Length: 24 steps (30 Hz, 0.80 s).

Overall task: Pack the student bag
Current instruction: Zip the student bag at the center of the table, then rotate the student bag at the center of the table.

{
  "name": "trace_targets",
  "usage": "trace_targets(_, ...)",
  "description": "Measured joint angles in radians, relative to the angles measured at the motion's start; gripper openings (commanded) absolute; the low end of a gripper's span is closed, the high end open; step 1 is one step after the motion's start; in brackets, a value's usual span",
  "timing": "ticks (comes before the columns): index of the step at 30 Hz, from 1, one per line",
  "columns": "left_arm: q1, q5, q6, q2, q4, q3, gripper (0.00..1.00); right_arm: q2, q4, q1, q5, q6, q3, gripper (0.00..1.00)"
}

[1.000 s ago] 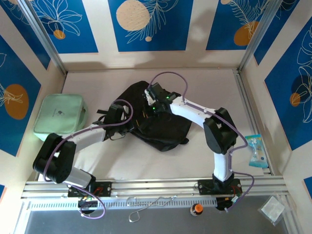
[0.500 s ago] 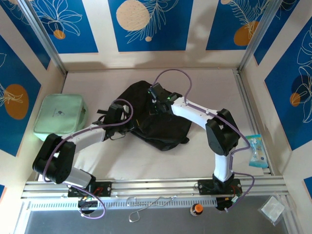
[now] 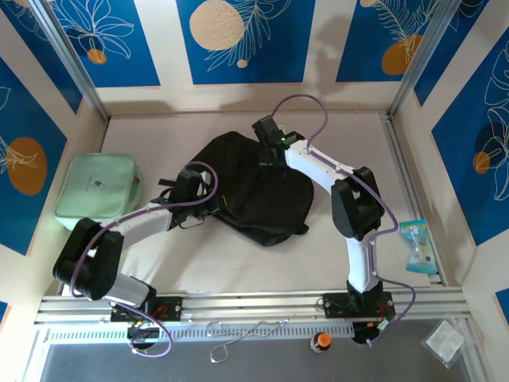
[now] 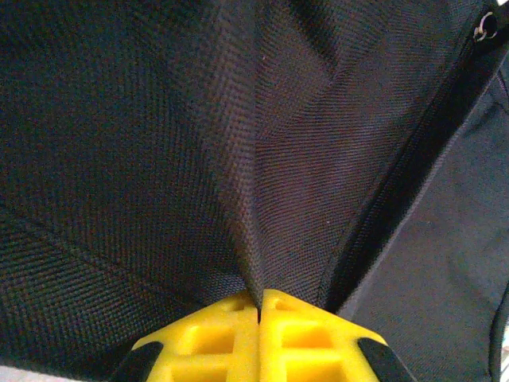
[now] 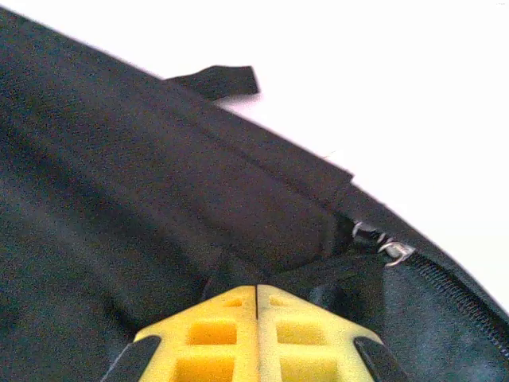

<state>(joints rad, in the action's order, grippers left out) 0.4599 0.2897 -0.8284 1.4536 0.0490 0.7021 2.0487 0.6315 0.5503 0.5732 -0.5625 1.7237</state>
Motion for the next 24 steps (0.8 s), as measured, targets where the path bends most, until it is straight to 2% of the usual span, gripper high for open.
trace_targets(3,0.0,0.007,0.004,0.0,0.004,0.008,0.0,0.037,0.056,-0.017,0.001,-0.051,0.053,0.0)
trace_targets(9,0.0,0.01,0.053,0.035,-0.034,0.074,0.0,0.042,0.113,-0.042,0.0,-0.124,0.047,0.0)
trace_targets(14,0.0,0.01,0.131,0.162,-0.126,0.243,0.0,-0.031,0.095,-0.079,-0.002,-0.17,-0.092,0.0)
trace_targets(18,0.0,0.01,0.177,0.282,-0.18,0.42,0.0,-0.146,0.031,-0.128,-0.014,-0.179,-0.245,0.0)
trace_targets(21,0.0,0.011,0.186,0.349,-0.192,0.518,0.1,-0.205,-0.01,-0.167,-0.05,-0.174,-0.308,0.0)
trace_targets(22,0.0,0.01,0.188,0.372,-0.2,0.55,0.17,-0.212,-0.021,-0.179,-0.066,-0.169,-0.312,0.06)
trace_targets(24,0.0,-0.005,0.195,0.397,-0.216,0.591,0.32,-0.219,-0.047,-0.198,-0.09,-0.149,-0.312,0.3)
